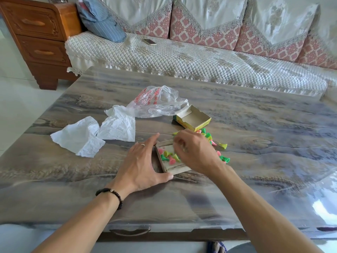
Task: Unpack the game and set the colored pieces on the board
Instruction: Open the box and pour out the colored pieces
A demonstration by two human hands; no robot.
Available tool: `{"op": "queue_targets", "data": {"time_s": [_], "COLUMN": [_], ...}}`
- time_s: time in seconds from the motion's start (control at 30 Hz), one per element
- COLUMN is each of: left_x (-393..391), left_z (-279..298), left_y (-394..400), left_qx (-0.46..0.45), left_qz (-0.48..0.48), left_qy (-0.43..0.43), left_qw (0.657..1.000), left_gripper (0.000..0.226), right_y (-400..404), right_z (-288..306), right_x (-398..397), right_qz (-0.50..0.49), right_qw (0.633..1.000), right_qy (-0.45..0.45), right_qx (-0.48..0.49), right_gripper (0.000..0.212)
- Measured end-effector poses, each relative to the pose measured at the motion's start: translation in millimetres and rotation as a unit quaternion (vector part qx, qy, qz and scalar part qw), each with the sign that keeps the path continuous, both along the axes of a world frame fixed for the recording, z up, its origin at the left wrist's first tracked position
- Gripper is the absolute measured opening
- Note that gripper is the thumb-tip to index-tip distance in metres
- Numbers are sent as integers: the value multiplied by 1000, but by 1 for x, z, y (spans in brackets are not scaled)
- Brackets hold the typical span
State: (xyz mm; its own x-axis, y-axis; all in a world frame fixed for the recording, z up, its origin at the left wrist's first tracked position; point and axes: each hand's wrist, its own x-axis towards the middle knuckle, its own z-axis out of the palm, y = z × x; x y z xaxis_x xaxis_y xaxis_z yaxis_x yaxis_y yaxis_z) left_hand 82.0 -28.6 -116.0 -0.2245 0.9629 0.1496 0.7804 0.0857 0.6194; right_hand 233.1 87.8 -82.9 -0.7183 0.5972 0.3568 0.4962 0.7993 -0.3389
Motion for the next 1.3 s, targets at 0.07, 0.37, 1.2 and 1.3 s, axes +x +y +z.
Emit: {"op": "queue_targets", "data": {"time_s": [0.07,0.37,1.2,1.3], "left_x": [0,0,3,3], "left_z": [1,3,3,2], "left_y": [-1,-1,-1,-2], "left_qx": [-4,2,13,42], "left_qz": [-4,-8,-12,-3], "left_qy": [3,-3,17,13], "left_qw": [1000,1000,1000,999], "left_gripper": [120,118,115,111], "right_y": [-11,-11,41,44], "right_z": [-3,3,21,12], "right_x": [-9,-22,32,37], "right_qz": [41,62,-234,-217], "right_qw": [993,971,942,958], "right_qy": [-98,-189,94,17], "right_qx": [-43,-133,-219,-184], "right_gripper": [29,44,13,26]}}
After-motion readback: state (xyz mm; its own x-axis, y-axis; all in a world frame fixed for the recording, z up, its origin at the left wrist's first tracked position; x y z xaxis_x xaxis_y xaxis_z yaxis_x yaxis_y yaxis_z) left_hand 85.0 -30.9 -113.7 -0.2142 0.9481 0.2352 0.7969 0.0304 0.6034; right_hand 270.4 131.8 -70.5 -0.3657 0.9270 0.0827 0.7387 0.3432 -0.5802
